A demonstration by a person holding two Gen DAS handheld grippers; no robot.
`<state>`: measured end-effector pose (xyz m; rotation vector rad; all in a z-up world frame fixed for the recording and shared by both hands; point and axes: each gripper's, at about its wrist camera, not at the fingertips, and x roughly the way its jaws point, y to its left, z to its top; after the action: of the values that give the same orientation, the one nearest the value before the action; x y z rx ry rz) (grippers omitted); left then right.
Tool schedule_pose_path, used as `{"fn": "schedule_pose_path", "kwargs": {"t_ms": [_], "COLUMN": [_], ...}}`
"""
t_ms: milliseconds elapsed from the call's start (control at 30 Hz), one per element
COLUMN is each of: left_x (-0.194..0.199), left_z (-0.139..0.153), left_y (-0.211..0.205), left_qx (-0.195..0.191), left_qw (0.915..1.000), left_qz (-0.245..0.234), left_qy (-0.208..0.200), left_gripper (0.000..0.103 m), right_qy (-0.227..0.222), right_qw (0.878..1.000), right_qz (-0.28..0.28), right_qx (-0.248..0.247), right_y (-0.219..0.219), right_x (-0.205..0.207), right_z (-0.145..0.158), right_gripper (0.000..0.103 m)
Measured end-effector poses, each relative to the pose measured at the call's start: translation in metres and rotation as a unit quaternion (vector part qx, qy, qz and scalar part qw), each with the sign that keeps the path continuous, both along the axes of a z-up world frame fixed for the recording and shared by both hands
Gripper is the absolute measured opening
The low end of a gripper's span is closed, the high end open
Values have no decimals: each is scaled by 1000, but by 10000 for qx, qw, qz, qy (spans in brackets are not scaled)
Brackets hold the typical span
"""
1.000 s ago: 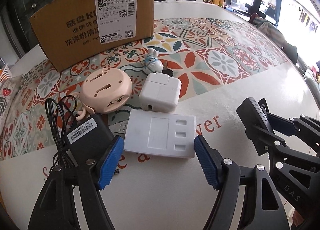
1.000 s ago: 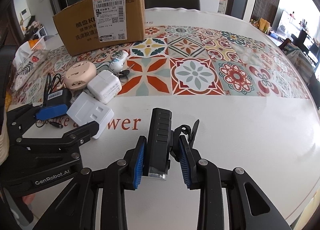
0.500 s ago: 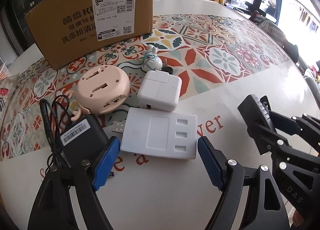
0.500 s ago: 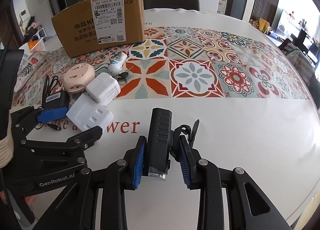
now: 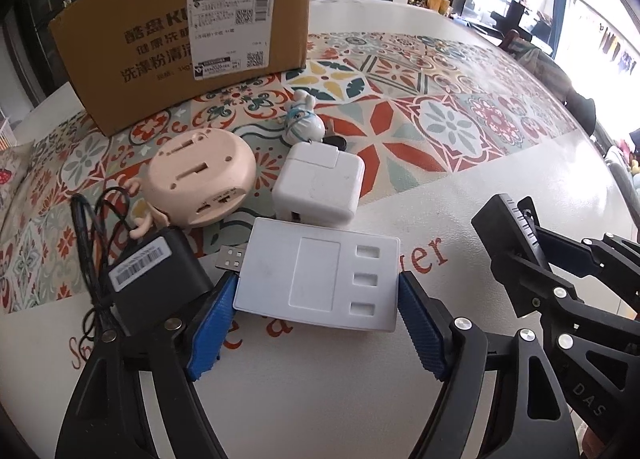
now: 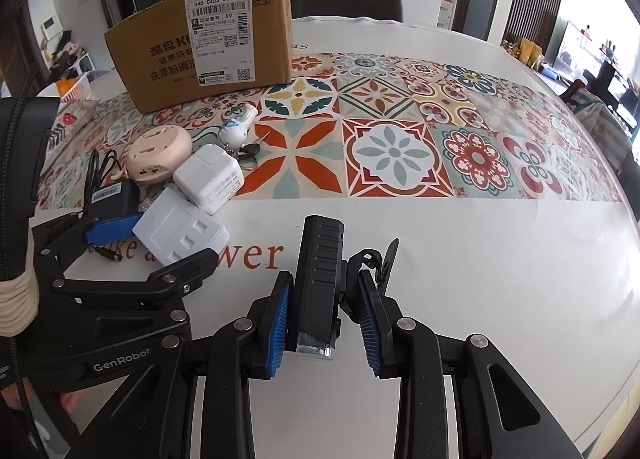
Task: Organize rigid objects
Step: 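Hold the flashlight in the right gripper while the left gripper grasps the white multi-port charger, then carry the flashlight and white charger over the cardboard box with both grippers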
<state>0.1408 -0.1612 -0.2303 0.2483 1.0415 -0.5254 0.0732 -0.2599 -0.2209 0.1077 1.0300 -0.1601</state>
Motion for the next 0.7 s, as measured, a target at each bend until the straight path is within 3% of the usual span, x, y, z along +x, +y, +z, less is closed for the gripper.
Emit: {"fn": "schedule_pose_path", "kwargs": {"t_ms": [300, 700], "left_x": [-3, 5], "left_z": [31, 90], "left_y": [10, 42], "left_qx": [-47, -212], "left_qw": [9992, 9939], "left_qz": [158, 554], "left_qy": [-364, -924], "left_gripper": [78, 78], "right_qy": [-125, -780], "right_qw": [9999, 9964], "right_qz": [26, 182], "right_qx": [-48, -260], "right_y": [3, 21], "right_x": [-1, 11], "right_z": [13, 68], "right_gripper": [32, 32]}}
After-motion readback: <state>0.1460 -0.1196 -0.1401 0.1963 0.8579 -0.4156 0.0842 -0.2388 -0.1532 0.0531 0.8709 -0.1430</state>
